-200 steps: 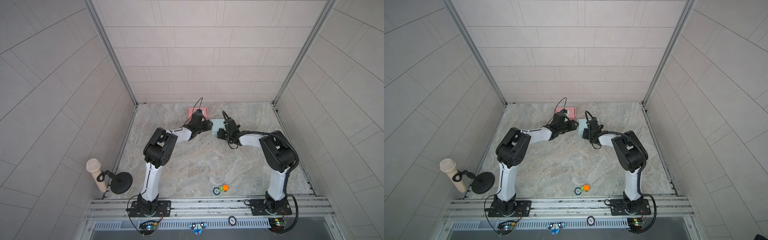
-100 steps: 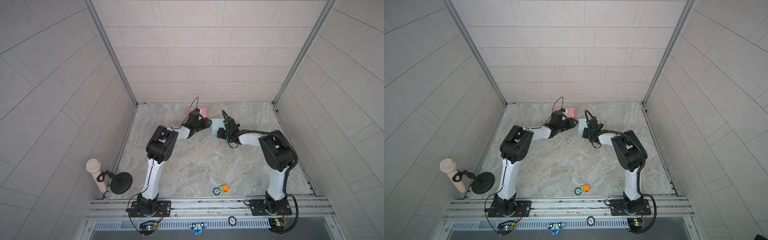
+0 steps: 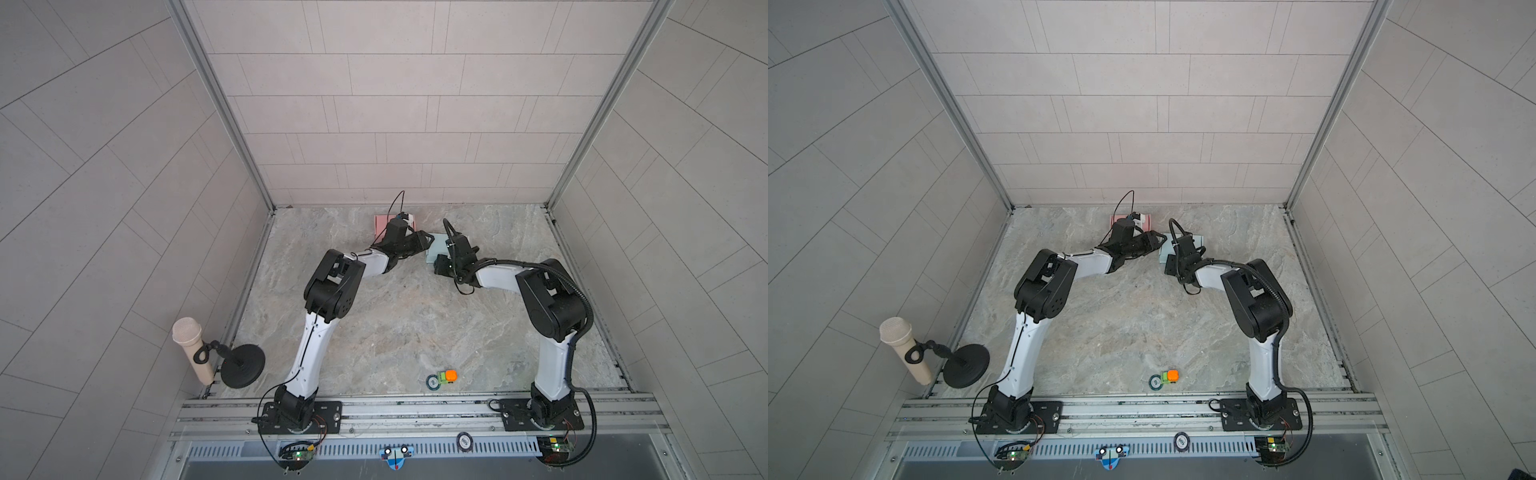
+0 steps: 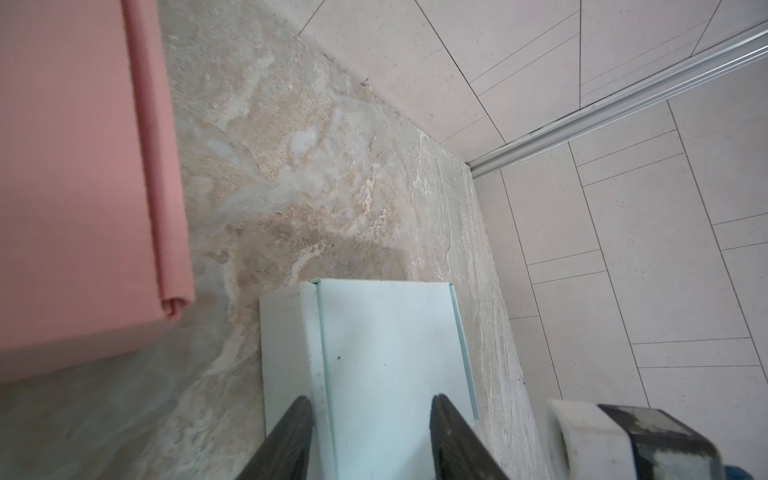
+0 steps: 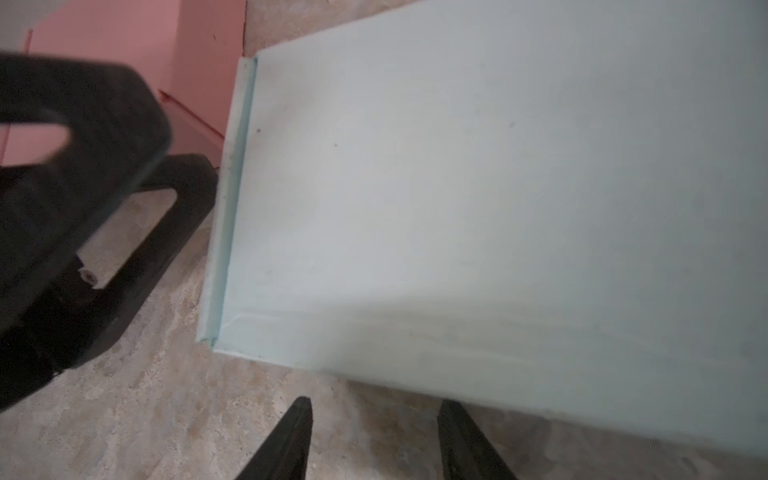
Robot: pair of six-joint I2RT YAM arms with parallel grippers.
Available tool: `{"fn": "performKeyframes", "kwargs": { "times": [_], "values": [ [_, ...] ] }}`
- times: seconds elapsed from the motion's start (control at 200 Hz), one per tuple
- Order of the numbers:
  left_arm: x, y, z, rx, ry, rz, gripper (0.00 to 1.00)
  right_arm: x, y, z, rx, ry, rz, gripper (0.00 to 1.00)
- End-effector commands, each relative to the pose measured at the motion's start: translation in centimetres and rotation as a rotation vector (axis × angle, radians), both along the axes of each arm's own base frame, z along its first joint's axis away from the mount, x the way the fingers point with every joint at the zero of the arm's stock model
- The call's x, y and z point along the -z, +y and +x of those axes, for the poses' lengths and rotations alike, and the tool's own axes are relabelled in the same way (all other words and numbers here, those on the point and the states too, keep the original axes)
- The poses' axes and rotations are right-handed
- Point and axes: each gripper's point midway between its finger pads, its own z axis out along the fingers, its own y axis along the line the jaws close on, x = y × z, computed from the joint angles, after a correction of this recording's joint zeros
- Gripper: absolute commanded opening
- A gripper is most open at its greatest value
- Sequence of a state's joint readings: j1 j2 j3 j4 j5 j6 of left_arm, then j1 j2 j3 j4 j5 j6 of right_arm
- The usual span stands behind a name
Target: Fold the paper box
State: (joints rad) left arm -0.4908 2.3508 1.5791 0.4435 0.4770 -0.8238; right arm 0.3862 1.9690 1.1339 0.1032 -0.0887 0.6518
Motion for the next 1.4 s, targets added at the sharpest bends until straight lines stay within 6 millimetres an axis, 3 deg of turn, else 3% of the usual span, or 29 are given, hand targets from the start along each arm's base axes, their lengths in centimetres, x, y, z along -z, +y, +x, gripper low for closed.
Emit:
{"fn": "performKeyframes", "kwargs": {
  "times": [0.0,0.045,0.055,0.075,0.255,0.456,0.481,0.586,0.861,1.352,1.367,1.397],
  "values": [
    [0.0,-0.8,0.4,0.01,0.005,-0.034,0.5,1.9,-0.7,-0.5,0.021,0.063,-0.03,0.52],
    [0.1,-0.9,0.5,0.011,0.006,-0.035,0.5,1.9,-0.8,-0.4,0.025,0.063,-0.03,0.52],
    [0.1,-2.2,-0.4,0.034,0.006,-0.035,0.49,1.9,-0.9,-0.4,0.025,0.063,-0.031,0.52],
    [0.1,-2.5,-0.6,0.041,0.006,-0.036,0.5,1.9,-0.9,-0.3,0.027,0.063,-0.032,0.52],
    [-1.3,-2.0,-1.0,0.031,-0.018,-0.046,0.49,2.0,-1.8,0.1,0.052,0.062,-0.044,0.51],
    [-3.8,-0.1,-2.3,0.009,-0.07,-0.078,0.5,1.7,-2.9,0.8,0.073,0.059,-0.062,0.51],
    [-4.1,1.7,-1.5,-0.023,-0.077,-0.078,0.5,1.7,-3.0,0.9,0.076,0.058,-0.063,0.51],
    [-5.5,3.2,-2.1,-0.037,-0.105,-0.085,0.5,1.4,-3.7,1.3,0.087,0.056,-0.086,0.51],
    [-8.6,4.3,-5.4,-0.009,-0.166,-0.09,0.5,1.3,-5.6,2.4,0.118,0.06,-0.116,0.5],
    [-10.2,5.6,-11.0,0.033,-0.195,-0.026,0.57,0.5,-7.0,5.2,0.141,0.054,-0.156,0.5],
    [-10.2,4.5,-12.0,0.063,-0.196,-0.025,0.58,0.6,-7.1,5.3,0.141,0.055,-0.157,0.5],
    [-10.1,4.4,-12.6,0.071,-0.196,-0.014,0.59,0.7,-7.2,5.4,0.143,0.059,-0.16,0.5]
  ]
}}
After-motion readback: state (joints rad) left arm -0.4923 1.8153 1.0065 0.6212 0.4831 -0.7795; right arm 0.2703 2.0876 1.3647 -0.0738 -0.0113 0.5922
